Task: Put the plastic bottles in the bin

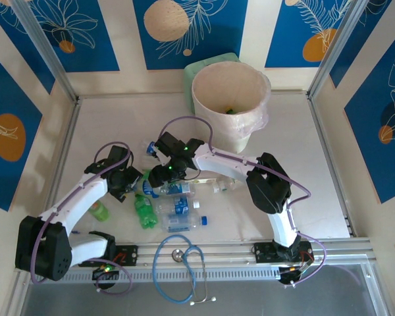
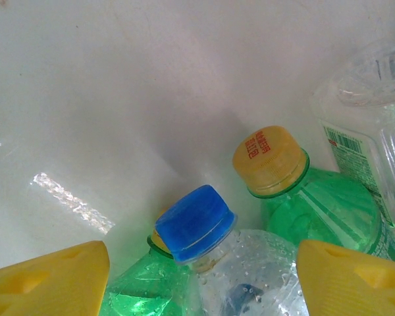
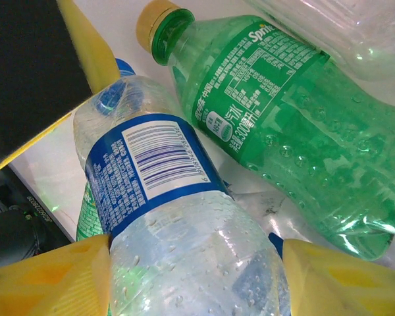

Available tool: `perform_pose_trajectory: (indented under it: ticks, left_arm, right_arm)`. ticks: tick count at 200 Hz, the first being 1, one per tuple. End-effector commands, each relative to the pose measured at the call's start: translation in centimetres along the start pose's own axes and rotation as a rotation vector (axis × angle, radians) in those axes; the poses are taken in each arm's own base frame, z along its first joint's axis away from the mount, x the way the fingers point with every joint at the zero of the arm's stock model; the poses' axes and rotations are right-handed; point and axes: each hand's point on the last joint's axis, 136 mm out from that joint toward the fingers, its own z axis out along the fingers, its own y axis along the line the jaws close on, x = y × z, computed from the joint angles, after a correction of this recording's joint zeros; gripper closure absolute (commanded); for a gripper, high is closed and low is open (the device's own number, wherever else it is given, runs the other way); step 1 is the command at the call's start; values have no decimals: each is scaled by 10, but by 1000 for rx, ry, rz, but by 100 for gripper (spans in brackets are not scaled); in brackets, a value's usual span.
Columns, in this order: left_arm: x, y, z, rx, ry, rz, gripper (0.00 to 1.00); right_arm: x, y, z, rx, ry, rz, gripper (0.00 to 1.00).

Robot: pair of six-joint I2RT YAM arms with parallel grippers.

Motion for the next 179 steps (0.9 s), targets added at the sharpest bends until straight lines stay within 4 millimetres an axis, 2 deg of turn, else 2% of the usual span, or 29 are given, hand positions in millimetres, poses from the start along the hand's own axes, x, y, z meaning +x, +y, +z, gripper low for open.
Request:
perform_pose_trajectory:
  ticks: [1,45,77,101,136,155,179]
  left_arm:
    - [-5,0,-9,4,-13,9,25]
    - [-16,-7,-30,22,-72,31,23]
    - [-26,-11,-48,30,-125,52,22]
    - [-44,-16,-68,22,-217,100,20]
    - [-69,-29,-107,23,-347,172,18]
    - [-75,-38,-120,40,-374,196,18]
    - [-77,-45,-126,58,-379,209,18]
  right_arm:
    - [4,3,-5,3,-2,-13,39]
    - [6,13,-22,-9,-31,-22,44]
    - [7,23,-44,-5,-70,-43,44]
    - [7,26,-66,6,-112,-48,44]
    - [0,25,-115,48,-216,-55,44]
    - [-9,20,-153,73,-299,-43,44]
    - [-25,6,-207,126,-428,17,44]
